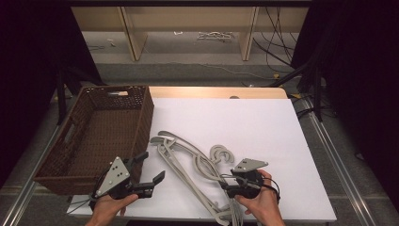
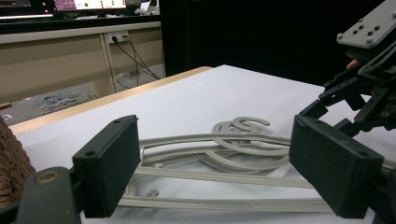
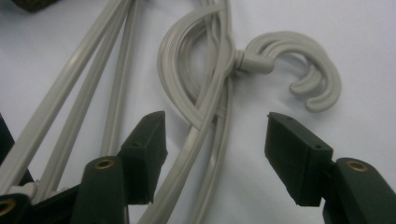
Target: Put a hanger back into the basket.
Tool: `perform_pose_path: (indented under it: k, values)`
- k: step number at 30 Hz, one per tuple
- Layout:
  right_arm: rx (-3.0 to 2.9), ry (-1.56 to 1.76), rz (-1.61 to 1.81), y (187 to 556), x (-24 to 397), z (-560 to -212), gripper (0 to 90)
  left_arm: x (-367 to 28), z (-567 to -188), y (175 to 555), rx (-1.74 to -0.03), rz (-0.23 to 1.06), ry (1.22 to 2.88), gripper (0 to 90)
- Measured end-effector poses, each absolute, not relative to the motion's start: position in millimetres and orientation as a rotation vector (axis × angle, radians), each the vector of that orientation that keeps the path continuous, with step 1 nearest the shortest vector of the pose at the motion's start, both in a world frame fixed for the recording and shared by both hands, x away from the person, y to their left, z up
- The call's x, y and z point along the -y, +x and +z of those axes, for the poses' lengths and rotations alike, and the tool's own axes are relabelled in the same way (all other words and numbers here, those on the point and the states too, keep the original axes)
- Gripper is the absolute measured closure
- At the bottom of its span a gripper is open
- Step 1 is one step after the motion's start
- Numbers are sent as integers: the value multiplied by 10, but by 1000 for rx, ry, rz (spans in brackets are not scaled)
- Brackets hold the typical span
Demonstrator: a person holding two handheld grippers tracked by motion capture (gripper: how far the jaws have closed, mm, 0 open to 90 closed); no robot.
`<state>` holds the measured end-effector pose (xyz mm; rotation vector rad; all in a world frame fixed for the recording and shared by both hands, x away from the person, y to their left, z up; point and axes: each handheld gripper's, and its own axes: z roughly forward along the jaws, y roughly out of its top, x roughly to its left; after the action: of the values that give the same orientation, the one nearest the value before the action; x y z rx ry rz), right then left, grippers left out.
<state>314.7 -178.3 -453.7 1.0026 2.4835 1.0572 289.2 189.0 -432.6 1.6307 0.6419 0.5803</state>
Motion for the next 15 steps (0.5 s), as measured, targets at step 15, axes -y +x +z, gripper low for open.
perform_pose_path:
  k: [15]
  values:
    - [-2604,1100,914,3275,1603,-4624,585,-1887,-4328,2893,-636,576,1635,164]
